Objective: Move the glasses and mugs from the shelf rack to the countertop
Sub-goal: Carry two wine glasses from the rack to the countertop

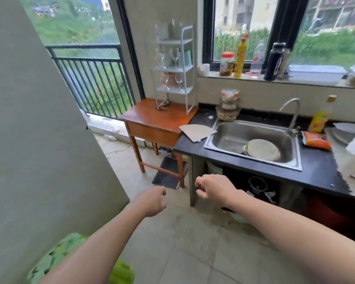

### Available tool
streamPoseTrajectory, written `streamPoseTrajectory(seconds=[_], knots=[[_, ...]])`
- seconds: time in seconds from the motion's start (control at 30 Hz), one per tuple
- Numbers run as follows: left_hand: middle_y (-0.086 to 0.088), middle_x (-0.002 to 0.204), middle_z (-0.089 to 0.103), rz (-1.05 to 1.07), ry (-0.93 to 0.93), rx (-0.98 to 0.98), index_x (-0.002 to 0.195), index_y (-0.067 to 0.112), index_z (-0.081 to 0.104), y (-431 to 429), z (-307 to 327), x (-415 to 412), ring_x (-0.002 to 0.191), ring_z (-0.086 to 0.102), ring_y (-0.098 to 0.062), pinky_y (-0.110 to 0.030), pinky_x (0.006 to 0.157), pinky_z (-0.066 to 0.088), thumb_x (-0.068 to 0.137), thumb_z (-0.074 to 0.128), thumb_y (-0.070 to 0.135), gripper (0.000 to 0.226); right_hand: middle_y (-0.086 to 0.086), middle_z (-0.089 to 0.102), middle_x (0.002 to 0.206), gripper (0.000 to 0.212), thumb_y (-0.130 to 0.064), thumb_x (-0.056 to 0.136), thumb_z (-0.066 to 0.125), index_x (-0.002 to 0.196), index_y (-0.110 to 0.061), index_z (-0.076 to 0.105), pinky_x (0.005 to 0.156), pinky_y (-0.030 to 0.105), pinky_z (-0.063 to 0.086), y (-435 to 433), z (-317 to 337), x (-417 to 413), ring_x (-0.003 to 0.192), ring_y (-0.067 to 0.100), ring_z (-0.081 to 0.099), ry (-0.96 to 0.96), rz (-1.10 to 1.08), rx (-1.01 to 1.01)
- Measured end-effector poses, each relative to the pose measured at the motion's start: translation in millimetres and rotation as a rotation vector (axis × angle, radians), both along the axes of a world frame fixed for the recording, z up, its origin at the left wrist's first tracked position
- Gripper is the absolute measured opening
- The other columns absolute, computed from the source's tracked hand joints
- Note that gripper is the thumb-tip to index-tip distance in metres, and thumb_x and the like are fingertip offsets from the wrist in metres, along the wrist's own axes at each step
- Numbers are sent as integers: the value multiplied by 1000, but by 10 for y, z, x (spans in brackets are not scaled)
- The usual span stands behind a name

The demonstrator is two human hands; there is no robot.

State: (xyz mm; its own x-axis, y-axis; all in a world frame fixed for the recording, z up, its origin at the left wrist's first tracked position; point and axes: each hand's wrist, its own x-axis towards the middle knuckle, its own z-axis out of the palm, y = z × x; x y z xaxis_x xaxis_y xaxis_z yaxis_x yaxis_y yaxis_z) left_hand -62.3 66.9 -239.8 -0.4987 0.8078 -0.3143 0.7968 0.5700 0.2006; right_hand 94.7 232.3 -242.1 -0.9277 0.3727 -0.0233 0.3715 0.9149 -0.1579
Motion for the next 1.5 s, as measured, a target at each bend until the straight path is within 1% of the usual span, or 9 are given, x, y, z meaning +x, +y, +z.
streamPoseTrajectory(seconds=[0.1, 0.23, 0.33, 0.43, 0.57, 0.73, 1.2, 1.33, 1.5], knots=[[-4, 120, 64, 70, -15, 5, 125, 23, 55, 75, -36, -502, 104, 61, -23, -38, 88, 53, 89, 57, 33, 37, 1, 67, 101, 24, -37, 93, 51, 109, -22, 62, 68, 31, 45, 183, -24, -608, 91, 24, 65, 11, 69, -16], [-1, 115, 65, 120, -27, 42, 123, 24, 57, 389, -13, -1266, 88, 57, -15, -24, 67, 46, 90, 58, 30, 34, -4, 68, 91, 18, -38, 93, 55, 102, -25, 64, 62, 24, 47, 580, -3, -1503, 77, 15, 65, 21, 119, -76], [-2, 116, 64, 166, -40, 49, 124, 22, 56, 681, 133, -1851, 87, 55, -13, -20, 59, 39, 91, 58, 30, 34, -3, 69, 94, 20, -37, 93, 56, 105, -24, 65, 69, 31, 56, 910, 111, -2169, 79, 16, 66, 41, 135, -87], [-3, 114, 63, 195, -38, 65, 125, 21, 54, 942, 266, -2407, 96, 58, -19, -25, 69, 43, 91, 55, 31, 36, 0, 70, 100, 23, -36, 93, 53, 108, -22, 65, 71, 34, 55, 1277, 264, -2790, 84, 21, 65, 85, 140, -24], [4, 98, 58, 230, -51, 139, 121, 22, 56, 1224, 403, -3040, 88, 55, -14, -24, 64, 39, 90, 55, 32, 32, 0, 69, 105, 27, -37, 95, 51, 114, -22, 62, 71, 31, 48, 1680, 491, -3486, 88, 22, 64, 134, 116, -16], [-3, 111, 65, 196, -34, 160, 122, 22, 55, 1654, 484, -3966, 96, 61, -21, -33, 78, 50, 88, 55, 34, 36, -1, 71, 103, 28, -37, 93, 53, 114, -22, 63, 65, 27, 42, 2092, 569, -4312, 86, 19, 65, 215, 100, 34], [1, 100, 65, -165, -48, 263, 117, 24, 60, 3374, 741, -6265, 87, 62, -17, -37, 80, 56, 86, 62, 36, 33, -5, 69, 90, 31, -32, 91, 59, 119, -20, 64, 74, 34, 51, 3213, 866, -5837, 82, 17, 62, 396, -357, -46], [8, 88, 63, -196, -166, 375, 108, 24, 64, 3970, 782, -6481, 81, 61, -12, -27, 71, 53, 85, 64, 35, 25, -6, 65, 86, 36, -28, 90, 60, 125, -19, 58, 70, 31, 44, 3676, 938, -5952, 79, 17, 58, 546, -569, -89], [4, 86, 66, -59, -455, 589, 105, 20, 66, 4842, 856, -6639, 76, 62, -11, -17, 55, 47, 84, 67, 33, 24, -3, 61, 105, 51, -38, 92, 58, 137, -19, 46, 84, 35, 44, 4339, 964, -6175, 97, 20, 60, 764, -804, -288]])
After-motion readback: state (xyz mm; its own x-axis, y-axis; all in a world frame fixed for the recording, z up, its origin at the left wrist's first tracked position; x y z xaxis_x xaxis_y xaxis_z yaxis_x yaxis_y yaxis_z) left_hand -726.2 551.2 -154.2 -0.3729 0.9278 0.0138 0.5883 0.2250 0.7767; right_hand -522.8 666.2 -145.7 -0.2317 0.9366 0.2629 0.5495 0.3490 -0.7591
